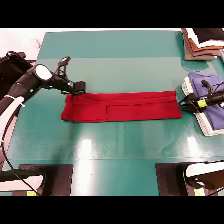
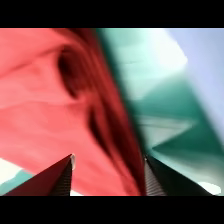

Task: Fold the shirts.

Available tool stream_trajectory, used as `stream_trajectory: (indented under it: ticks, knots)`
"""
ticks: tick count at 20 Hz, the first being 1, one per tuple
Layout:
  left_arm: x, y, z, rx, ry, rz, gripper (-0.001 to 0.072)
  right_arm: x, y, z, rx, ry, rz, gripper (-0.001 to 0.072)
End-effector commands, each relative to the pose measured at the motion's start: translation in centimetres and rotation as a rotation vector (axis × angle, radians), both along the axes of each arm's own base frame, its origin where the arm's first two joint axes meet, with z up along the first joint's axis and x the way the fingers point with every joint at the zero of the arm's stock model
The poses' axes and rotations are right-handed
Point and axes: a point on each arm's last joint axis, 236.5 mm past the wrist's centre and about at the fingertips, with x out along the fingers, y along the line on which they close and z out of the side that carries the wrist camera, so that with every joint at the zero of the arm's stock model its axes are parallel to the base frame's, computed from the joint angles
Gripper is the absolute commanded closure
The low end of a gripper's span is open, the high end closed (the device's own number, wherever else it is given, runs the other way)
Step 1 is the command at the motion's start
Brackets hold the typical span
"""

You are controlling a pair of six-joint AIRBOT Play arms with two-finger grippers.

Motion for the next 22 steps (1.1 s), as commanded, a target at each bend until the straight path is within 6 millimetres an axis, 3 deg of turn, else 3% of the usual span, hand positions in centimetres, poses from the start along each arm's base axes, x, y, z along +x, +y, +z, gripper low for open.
stream_trajectory:
  ticks: [1, 2, 3, 4, 5, 10, 14, 18, 22]
  knots:
    - [-0.3, -4.5, -0.3, -0.039, -0.031, -0.038, 0.0678, 1.5, 2.7, -1.7, 0.104, -0.050, -0.030, 0.0288]
    - [-0.3, -5.8, -0.5, -0.053, -0.032, -0.029, 0.0678, 2.3, 3.4, -1.6, 0.104, -0.074, -0.028, 0.0390]
    - [-0.3, -7.1, -0.8, -0.070, -0.034, -0.024, 0.0678, 2.9, 4.0, -1.1, 0.100, -0.102, -0.002, 0.0562]
    - [-0.3, -8.4, -1.1, -0.080, -0.043, -0.033, 0.0679, 3.4, 4.6, -0.2, 0.103, -0.128, 0.031, 0.0674]
    - [-0.4, -9.6, -1.5, -0.079, -0.041, -0.052, 0.0679, 3.9, 5.1, 1.2, 0.100, -0.160, 0.070, 0.0694]
    - [0.0, -15.4, -4.1, -0.071, -0.001, -0.162, 0.0679, 6.3, 9.0, 12.9, 0.029, -0.387, 0.232, 0.0695]
    - [-0.1, -18.8, -6.8, -0.058, 0.045, -0.232, 0.0679, 6.7, 14.6, 22.4, -0.019, -0.576, 0.326, 0.0695]
    - [0.1, -19.2, -7.8, -0.058, 0.067, -0.237, 0.0679, 5.7, 20.1, 27.8, -0.006, -0.681, 0.425, 0.0695]
    - [0.0, -18.9, -8.0, -0.039, 0.067, -0.247, 0.0679, 4.7, 24.4, 30.1, 0.019, -0.743, 0.494, 0.0695]
